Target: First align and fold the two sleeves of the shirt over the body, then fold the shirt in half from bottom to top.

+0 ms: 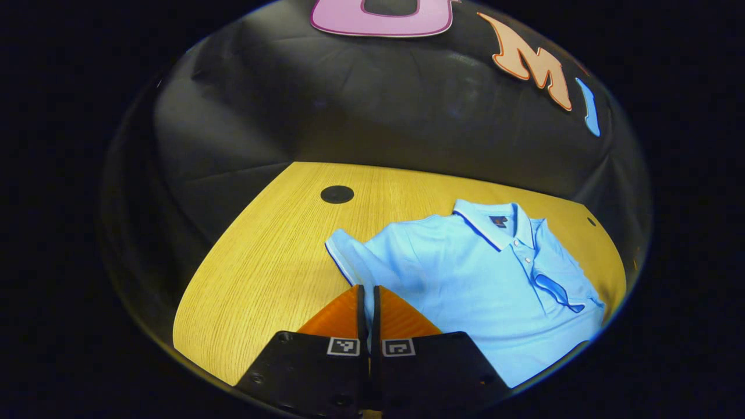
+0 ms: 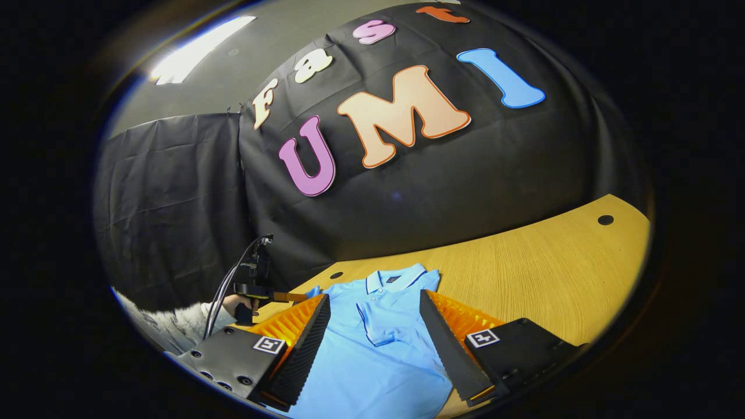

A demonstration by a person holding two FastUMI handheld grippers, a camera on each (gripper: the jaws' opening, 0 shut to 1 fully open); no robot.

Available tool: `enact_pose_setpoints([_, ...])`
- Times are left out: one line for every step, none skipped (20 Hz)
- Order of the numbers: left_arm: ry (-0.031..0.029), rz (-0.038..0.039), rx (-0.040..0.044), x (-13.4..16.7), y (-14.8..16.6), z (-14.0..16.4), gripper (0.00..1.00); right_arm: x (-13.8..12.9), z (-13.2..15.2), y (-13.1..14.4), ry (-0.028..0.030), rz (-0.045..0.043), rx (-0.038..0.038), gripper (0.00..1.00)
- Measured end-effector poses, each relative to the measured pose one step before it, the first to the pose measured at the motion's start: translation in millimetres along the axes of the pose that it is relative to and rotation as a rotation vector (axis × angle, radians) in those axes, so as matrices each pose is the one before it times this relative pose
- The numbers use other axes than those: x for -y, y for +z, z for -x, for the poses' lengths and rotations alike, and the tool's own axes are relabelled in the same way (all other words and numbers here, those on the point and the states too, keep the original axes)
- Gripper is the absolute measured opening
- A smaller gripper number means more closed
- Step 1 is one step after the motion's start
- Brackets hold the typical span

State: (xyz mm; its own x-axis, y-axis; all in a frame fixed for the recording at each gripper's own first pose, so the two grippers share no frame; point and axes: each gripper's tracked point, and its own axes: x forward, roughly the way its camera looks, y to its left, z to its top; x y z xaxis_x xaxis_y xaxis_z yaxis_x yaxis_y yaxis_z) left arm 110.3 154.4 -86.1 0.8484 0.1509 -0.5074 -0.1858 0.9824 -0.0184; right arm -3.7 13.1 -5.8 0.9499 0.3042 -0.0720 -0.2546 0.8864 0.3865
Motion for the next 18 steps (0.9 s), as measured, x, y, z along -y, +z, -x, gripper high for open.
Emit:
enact_pose_setpoints([-0.0148,-0.00131,0.01397,6.07,5.56,1.4,0.0,0.43,-0.5,0.19,-0.00022,0.00137,-0.00018,0.97])
enact_pose_setpoints([-0.0058,0.00311,0.02326,5.57,7.94,1.64,0.0,0.19,0.28,0.51,-0.00023,0.00237,0.00073,0.97])
enact_pose_setpoints([-0.01934,-0.00166,0.01871,9.09,6.64,3.19,0.0,-0.13,0.68,-0.09,-0.00039,0.00291,0.00117,0.97])
enact_pose_setpoints([-0.01861,-0.00756,0.01395,9.72,6.6,1.72,0.0,-0.14,0.0,0.8,0.00044,0.0024,0.00138,0.97])
enact_pose_setpoints([-0.01942,-0.0107,0.01183,10.76,4.24,0.78,0.0,0.03,0.95,0.19,0.00001,0.00173,0.0011,0.97])
enact_pose_setpoints([-0.01672,-0.01415,0.00945,12.14,3.68,1.86,0.0,0.09,-0.1,0.18,-0.00119,0.00217,-0.00019,0.97])
enact_pose_setpoints([-0.02613,-0.01565,0.00753,14.09,3.39,1.03,0.0,0.41,-0.09,-1.35,-0.00275,0.00255,-0.0015,0.97])
enact_pose_setpoints([-0.02902,-0.01873,0.00679,16.14,3.03,3.18,0.0,0.5,-0.47,-1.01,-0.00225,0.00185,-0.00308,0.97])
enact_pose_setpoints([-0.03588,-0.02517,0.00512,19.12,2.86,1.39,0.0,-0.12,0.25,-0.71,-0.00051,0.00115,-0.00263,0.97])
enact_pose_setpoints([-0.03146,-0.03322,-0.00021,17.52,0.3,0.8,0.0,-0.14,-0.52,-0.69,-0.00048,0.00125,-0.00244,0.97])
enact_pose_setpoints([-0.02753,-0.03512,-0.00397,17.53,0.18,-1.03,0.0,0.33,-0.08,-1.43,-0.00113,0.00179,-0.00235,0.97])
enact_pose_setpoints([-0.02713,-0.03496,-0.00752,16.31,-2.15,-2.95,0.0,1.51,-0.38,-1.28,-0.00159,0.00151,-0.00286,0.97])
enact_pose_setpoints([-0.02314,-0.02956,-0.00595,14.77,-0.85,-3.52,0.0,0.32,-0.18,-0.82,-0.00086,0.00078,-0.00284,0.97])
enact_pose_setpoints([-0.0215,-0.02326,-0.01049,13.32,-1.89,-3.45,0.0,0.42,-0.21,-0.23,-0.00034,0.00111,-0.00241,0.97])
enact_pose_setpoints([-0.0245,-0.01824,-0.00735,13.02,-4.34,-3.75,0.0,-1.02,-0.04,-0.79,-0.00043,0.00151,-0.00112,0.97])
enact_pose_setpoints([-0.0167,-0.01191,-0.00804,9.62,-2.42,-5.16,0.0,-0.26,0.03,0.44,0.00053,0.00205,-0.00023,0.97])
enact_pose_setpoints([-0.00835,-0.00558,-0.01363,4.32,-2.85,-5.32,0.0,0.0,0.15,-0.34,0.00097,0.00259,0.00039,0.97])
enact_pose_setpoints([-0.00298,-0.00255,-0.01316,3.22,-4.76,-4.06,0.0,0.05,0.14,-0.32,-0.00085,0.0022,-0.00001,0.97])
